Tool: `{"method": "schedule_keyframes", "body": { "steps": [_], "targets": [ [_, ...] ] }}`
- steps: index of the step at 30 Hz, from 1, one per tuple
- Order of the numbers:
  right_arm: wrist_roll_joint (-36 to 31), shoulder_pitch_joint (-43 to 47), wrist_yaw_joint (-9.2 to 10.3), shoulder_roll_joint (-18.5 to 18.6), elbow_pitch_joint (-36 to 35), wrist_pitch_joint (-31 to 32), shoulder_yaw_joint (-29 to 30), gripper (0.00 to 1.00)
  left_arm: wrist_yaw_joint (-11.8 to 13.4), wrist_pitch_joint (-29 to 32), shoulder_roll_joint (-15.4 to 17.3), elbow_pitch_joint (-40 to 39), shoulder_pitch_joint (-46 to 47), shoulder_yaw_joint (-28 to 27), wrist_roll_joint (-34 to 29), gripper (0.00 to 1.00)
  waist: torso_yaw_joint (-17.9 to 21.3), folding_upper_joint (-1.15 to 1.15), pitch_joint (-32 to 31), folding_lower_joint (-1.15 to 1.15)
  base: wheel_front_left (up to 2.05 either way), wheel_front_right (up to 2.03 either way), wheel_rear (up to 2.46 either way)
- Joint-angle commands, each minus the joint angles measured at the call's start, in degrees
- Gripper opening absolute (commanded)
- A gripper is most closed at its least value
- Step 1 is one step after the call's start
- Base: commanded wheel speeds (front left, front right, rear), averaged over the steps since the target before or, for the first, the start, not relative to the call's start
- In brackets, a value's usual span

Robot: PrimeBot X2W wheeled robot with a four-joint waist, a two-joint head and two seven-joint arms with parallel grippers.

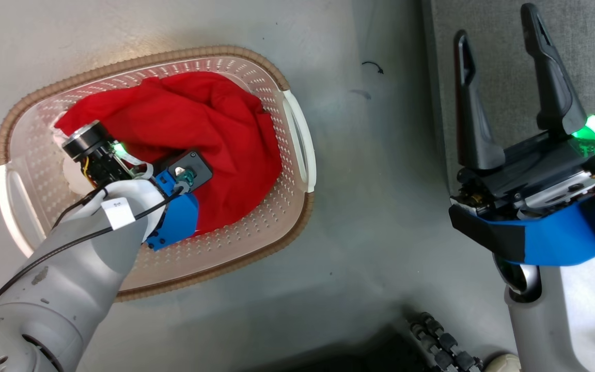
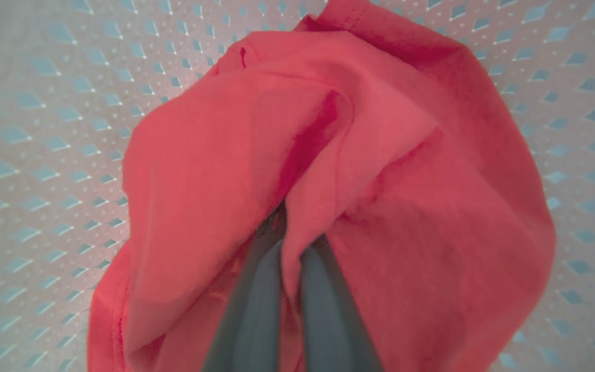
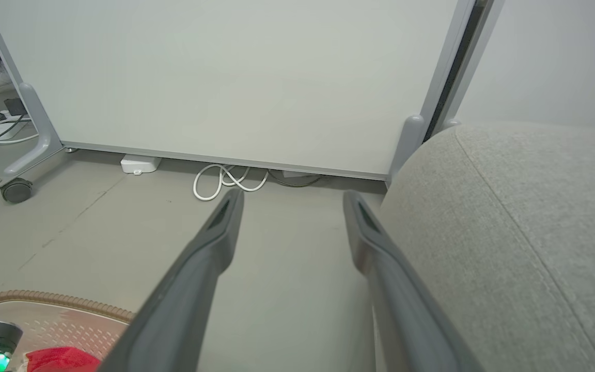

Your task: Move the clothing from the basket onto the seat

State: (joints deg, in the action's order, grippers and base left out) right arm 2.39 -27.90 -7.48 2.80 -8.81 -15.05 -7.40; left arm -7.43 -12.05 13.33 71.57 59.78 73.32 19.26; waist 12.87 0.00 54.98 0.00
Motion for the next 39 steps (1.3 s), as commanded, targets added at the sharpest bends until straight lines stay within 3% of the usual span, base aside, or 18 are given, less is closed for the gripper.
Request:
{"method": "schedule_keyframes", "body": {
  "steps": [1, 16, 31, 39],
  "targets": [
    [-0.4, 0.2, -0.03, 0.2, -0.3, -0.2, -0.2, 1.00, -0.1, -0.4, -0.3, 0.2, 0.5, 0.2, 0.0, 0.00, -0.3, 0.00, -0.3, 0.00, 0.00, 0.00, 0.00],
    [-0.9, -1.1, -0.03, 0.2, 0.7, -0.2, 0.5, 1.00, 0.4, -3.2, -2.5, -2.3, -0.7, -1.2, 2.9, 0.00, -4.2, 0.00, -6.3, 0.00, 0.00, 0.00, 0.00],
    [-0.1, 0.8, -0.03, 0.2, 4.0, -0.2, 1.8, 1.00, 2.2, -3.2, 0.5, -13.4, -7.1, -7.1, 1.8, 0.00, -7.0, 0.00, -15.9, 0.00, 0.00, 0.00, 0.00],
    [-0.2, 3.4, -0.03, 0.2, 5.7, -0.2, 2.8, 1.00, 1.8, -3.2, 0.6, -17.9, -11.2, -11.5, 1.4, 0.00, -8.8, 0.00, -22.0, 0.00, 0.00, 0.00, 0.00]
  ]
}}
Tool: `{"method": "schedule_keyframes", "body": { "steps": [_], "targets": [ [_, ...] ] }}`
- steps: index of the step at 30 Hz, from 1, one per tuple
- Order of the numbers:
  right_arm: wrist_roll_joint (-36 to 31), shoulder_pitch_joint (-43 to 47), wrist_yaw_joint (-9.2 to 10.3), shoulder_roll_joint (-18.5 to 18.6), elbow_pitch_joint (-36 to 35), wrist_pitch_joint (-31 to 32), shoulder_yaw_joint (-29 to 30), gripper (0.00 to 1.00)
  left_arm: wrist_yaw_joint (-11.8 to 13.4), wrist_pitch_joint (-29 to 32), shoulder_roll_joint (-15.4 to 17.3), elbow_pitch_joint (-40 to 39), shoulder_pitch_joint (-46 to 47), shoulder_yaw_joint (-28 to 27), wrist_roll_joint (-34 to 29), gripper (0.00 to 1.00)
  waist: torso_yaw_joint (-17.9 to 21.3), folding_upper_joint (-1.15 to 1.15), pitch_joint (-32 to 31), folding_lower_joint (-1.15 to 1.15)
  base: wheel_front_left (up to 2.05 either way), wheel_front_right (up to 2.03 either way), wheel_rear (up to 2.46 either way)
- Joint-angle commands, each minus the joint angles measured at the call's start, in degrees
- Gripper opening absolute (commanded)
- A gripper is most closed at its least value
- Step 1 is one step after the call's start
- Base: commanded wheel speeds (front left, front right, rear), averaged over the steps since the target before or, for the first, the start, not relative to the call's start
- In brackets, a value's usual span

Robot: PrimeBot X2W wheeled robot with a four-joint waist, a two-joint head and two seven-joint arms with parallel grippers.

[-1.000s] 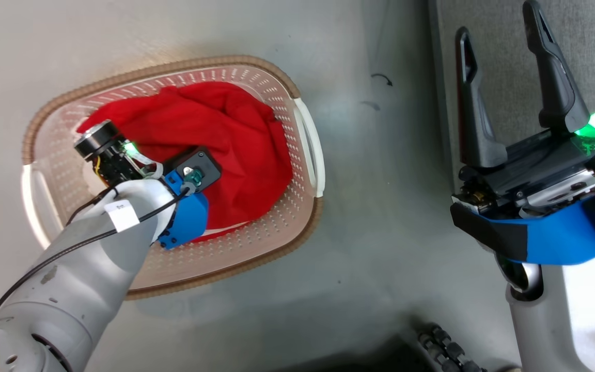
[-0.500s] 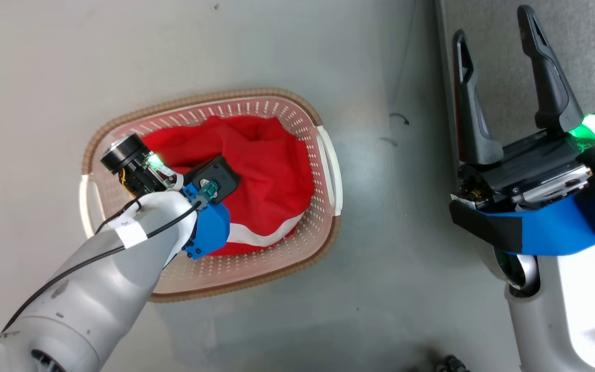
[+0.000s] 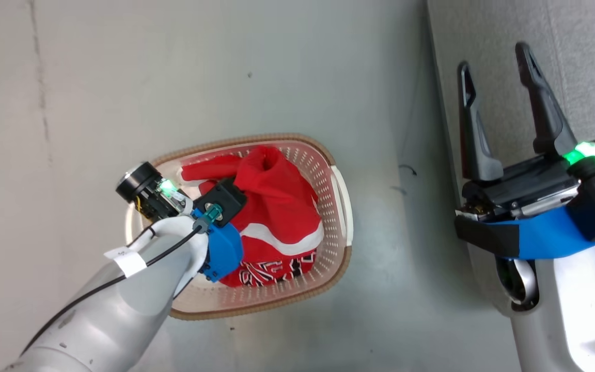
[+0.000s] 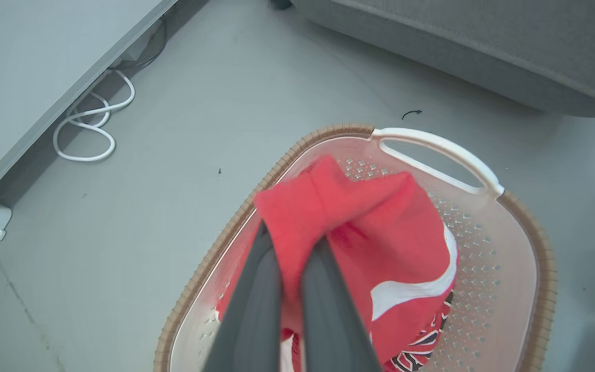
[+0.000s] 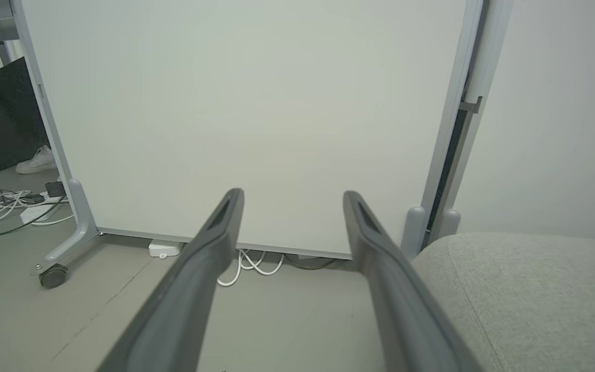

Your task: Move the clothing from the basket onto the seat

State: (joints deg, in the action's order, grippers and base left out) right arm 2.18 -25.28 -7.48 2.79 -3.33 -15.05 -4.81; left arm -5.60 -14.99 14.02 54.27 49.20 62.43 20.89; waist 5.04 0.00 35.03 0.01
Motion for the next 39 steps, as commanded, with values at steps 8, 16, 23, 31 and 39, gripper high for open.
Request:
{"method": "schedule_keyframes", "body": {
  "steps": [8, 16, 23, 31, 39],
  "targets": [
    [-0.6, 3.8, -0.03, 0.2, 2.1, -0.2, 1.5, 1.00, -0.5, -0.3, -0.6, -6.6, -4.8, -6.0, -1.5, 0.00, -3.3, 0.00, -8.5, -0.01, 0.00, 0.00, 0.00],
    [-0.4, 6.6, -0.03, 0.2, 3.4, -0.2, 1.9, 1.00, -0.9, -0.3, -0.9, -11.1, -8.1, -12.1, -1.9, 0.00, -5.0, 0.00, -14.3, -0.01, 0.00, 0.00, 0.00],
    [0.3, 9.1, -0.03, 0.2, 4.4, -0.2, 1.8, 1.00, -1.3, -0.3, -1.4, -15.7, -10.4, -18.9, -1.8, 0.00, -5.8, 0.00, -19.5, -0.01, 0.00, 0.00, 0.00],
    [1.0, 11.3, -0.03, 0.2, 5.0, -0.2, 1.5, 1.00, -1.8, -0.3, -2.8, -21.8, -10.6, -24.6, -2.4, 0.00, -6.1, 0.00, -23.3, -0.01, 0.00, 0.00, 0.00],
    [1.8, 12.6, -0.03, 0.2, 5.0, -0.2, 1.4, 1.00, -1.9, -0.3, -2.9, -27.4, -8.2, -25.4, -2.8, 0.00, -5.5, 0.00, -25.3, -0.01, 0.00, 0.00, 0.00]
  ]
}}
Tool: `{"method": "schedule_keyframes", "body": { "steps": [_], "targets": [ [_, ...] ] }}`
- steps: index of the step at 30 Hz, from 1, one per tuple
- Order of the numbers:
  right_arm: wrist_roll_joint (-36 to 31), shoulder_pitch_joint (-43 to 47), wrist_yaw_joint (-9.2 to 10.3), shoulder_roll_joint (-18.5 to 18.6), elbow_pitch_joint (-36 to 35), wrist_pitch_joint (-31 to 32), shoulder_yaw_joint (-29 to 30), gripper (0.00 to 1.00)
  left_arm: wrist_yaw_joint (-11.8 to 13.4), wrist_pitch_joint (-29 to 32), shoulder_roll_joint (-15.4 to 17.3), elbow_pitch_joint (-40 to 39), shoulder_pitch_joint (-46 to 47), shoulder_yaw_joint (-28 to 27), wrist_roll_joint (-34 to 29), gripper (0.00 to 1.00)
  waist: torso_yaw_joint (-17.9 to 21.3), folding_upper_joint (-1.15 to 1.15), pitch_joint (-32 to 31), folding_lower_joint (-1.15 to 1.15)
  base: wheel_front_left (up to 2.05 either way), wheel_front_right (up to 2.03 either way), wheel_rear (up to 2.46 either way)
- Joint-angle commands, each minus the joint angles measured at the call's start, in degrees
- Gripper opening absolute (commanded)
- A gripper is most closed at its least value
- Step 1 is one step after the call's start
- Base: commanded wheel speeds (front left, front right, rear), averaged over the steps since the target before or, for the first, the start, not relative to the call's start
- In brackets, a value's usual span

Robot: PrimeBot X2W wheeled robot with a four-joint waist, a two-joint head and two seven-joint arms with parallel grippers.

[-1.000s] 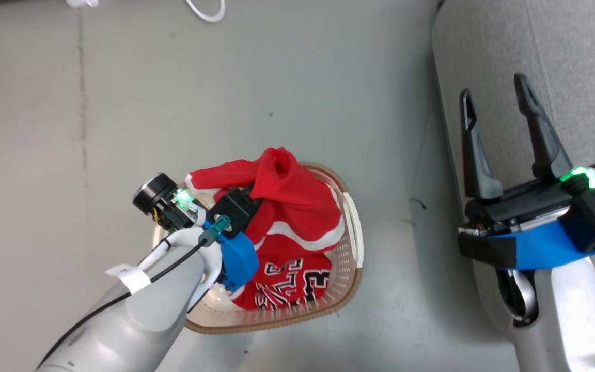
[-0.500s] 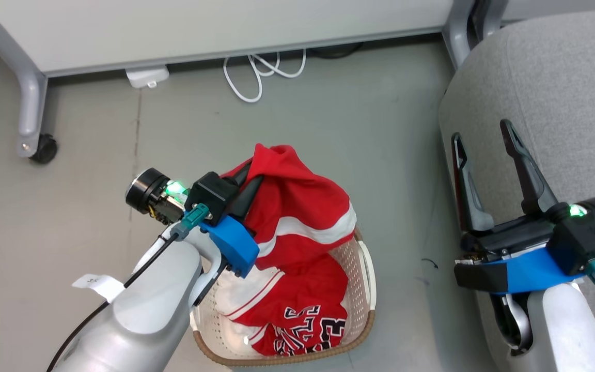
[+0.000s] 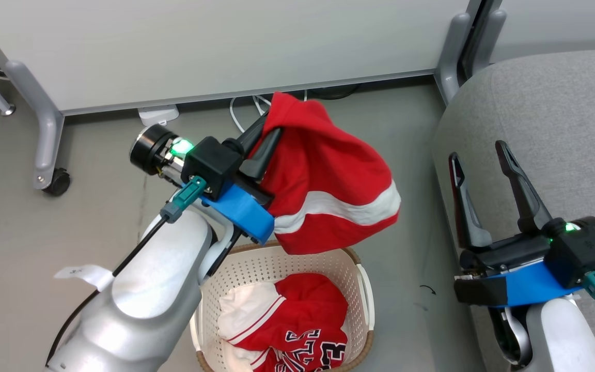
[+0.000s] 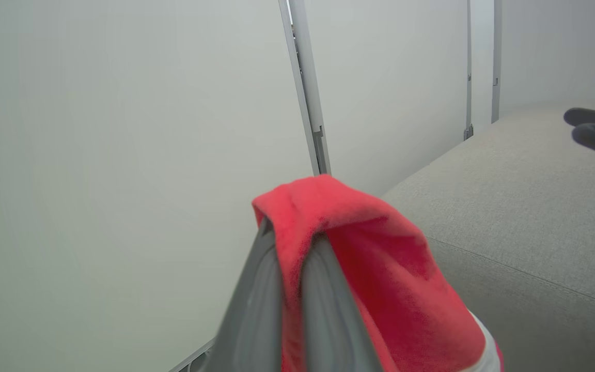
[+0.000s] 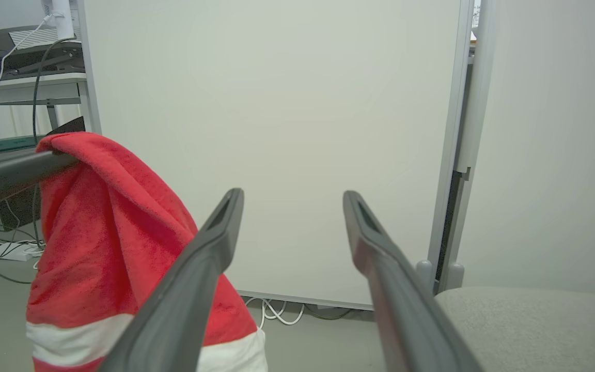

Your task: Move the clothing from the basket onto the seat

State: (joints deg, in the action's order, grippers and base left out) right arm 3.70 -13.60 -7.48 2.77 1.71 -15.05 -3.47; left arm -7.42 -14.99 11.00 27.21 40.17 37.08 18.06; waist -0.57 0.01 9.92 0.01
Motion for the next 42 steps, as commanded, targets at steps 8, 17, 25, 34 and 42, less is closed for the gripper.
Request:
{"method": "schedule_keyframes", "body": {
  "steps": [8, 17, 25, 34, 42],
  "targets": [
    [0.9, 2.4, -0.03, 0.2, -0.5, -0.2, 1.2, 1.00, -0.1, -0.3, 0.6, -3.9, 3.6, 2.2, 3.2, 0.00, 0.4, -0.01, -1.2, -0.01, 0.00, 0.00, 0.00],
    [0.4, 2.4, -0.03, 0.2, -1.8, -0.2, 1.8, 1.00, -0.1, -0.3, 1.3, -5.4, 4.2, 4.1, 4.9, 0.00, 0.2, -0.01, -1.8, -0.01, 0.00, 0.00, 0.00],
    [-2.6, -1.1, -0.03, 0.2, -2.7, -0.2, -3.1, 1.00, -0.1, -0.3, 0.9, -5.4, 3.3, 4.0, 4.5, 0.00, -0.4, -0.01, -1.9, -0.01, 0.00, 0.00, 0.00],
    [-5.0, -8.5, -0.03, 0.4, 2.5, -0.2, -12.0, 1.00, -0.1, -0.3, -0.4, -5.7, 3.1, 4.4, 3.7, 0.00, -1.5, -0.01, -1.4, -0.01, 0.00, 0.00, 0.00],
    [-6.3, -13.0, -0.03, 0.9, 12.7, -0.1, -14.4, 1.00, -0.1, -0.3, -1.7, -6.2, 3.2, 5.4, 3.0, 0.00, -2.6, -0.01, -1.0, -0.01, 0.00, 0.00, 0.00]
  ]
}}
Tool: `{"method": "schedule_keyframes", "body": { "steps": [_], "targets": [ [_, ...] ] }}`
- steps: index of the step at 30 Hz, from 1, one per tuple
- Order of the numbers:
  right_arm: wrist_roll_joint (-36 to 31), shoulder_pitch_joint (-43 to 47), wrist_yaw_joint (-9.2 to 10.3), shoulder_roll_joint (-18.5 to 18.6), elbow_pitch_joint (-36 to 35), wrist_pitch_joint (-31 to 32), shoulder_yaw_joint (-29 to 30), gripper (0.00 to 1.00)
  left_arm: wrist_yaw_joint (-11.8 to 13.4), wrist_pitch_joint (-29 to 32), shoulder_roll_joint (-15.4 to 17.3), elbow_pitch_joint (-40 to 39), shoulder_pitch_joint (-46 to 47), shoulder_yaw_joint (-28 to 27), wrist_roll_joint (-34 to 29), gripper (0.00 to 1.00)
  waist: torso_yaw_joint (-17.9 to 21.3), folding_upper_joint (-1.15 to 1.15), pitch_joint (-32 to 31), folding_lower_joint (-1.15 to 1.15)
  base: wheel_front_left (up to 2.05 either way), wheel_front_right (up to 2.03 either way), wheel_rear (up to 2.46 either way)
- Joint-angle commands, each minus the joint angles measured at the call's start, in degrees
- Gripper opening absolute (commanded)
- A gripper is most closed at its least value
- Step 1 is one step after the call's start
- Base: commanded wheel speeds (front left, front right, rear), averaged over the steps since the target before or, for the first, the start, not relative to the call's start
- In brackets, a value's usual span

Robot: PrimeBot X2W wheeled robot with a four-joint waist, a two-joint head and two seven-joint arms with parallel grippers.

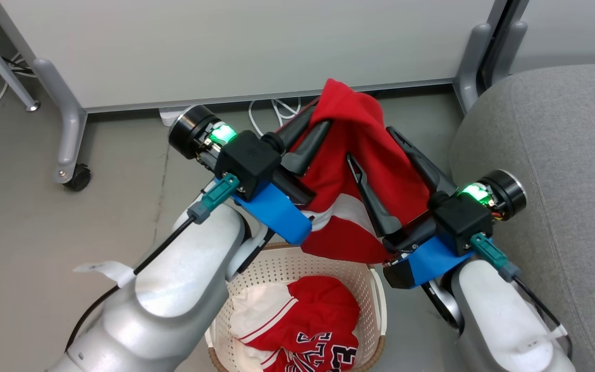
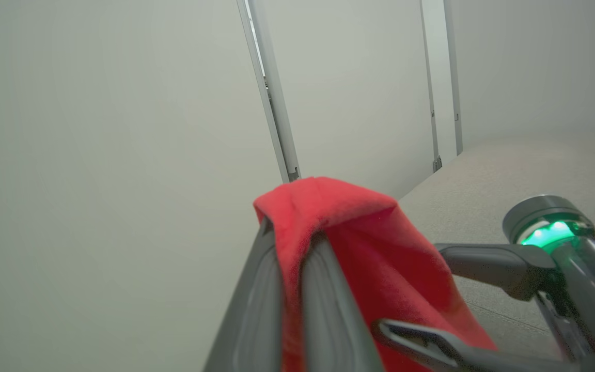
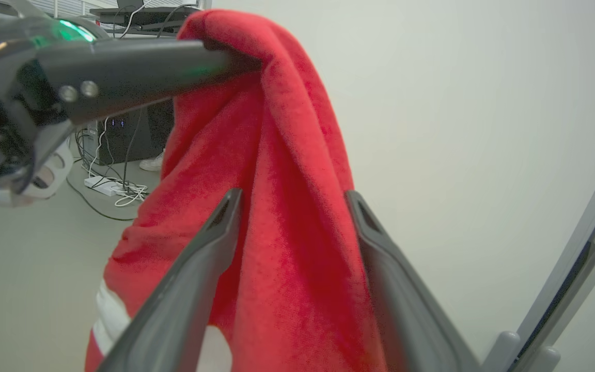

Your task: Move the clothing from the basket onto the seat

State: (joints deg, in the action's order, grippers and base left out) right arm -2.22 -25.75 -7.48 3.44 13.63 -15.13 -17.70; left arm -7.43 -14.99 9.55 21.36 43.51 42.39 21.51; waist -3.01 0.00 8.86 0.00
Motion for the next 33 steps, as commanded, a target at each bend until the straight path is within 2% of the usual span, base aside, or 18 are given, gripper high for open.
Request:
{"method": "schedule_keyframes", "body": {
  "steps": [1, 7, 9, 33],
  "targets": [
    [-0.3, -1.2, -0.03, 0.2, 2.1, 0.0, -0.2, 1.00, -0.1, -0.3, -0.3, -0.4, -0.1, 0.2, -0.4, 0.00, -0.3, 0.00, 0.1, 0.00, 0.00, 0.00, 0.00],
    [-0.5, -2.5, -0.03, 0.0, 10.1, 0.0, -0.1, 1.00, -0.1, -0.3, -0.8, -0.9, 0.2, 0.9, -0.3, 0.00, -0.9, 0.00, 0.2, 0.00, 0.00, 0.00, 0.00],
    [0.4, -2.7, -0.03, -0.1, 12.3, 0.0, -0.7, 0.00, -0.1, -0.3, -0.7, -0.9, 0.1, 0.9, -0.1, 0.00, -1.0, 0.00, 0.2, 0.00, 0.00, 0.00, 0.00],
    [3.4, -2.7, -0.03, -0.6, 12.4, 0.0, -1.3, 0.00, -0.1, -0.3, -0.4, -0.4, -1.5, 0.9, -0.1, 0.00, -0.5, 0.00, -0.5, 0.00, 0.00, 0.00, 0.00]
  ]
}}
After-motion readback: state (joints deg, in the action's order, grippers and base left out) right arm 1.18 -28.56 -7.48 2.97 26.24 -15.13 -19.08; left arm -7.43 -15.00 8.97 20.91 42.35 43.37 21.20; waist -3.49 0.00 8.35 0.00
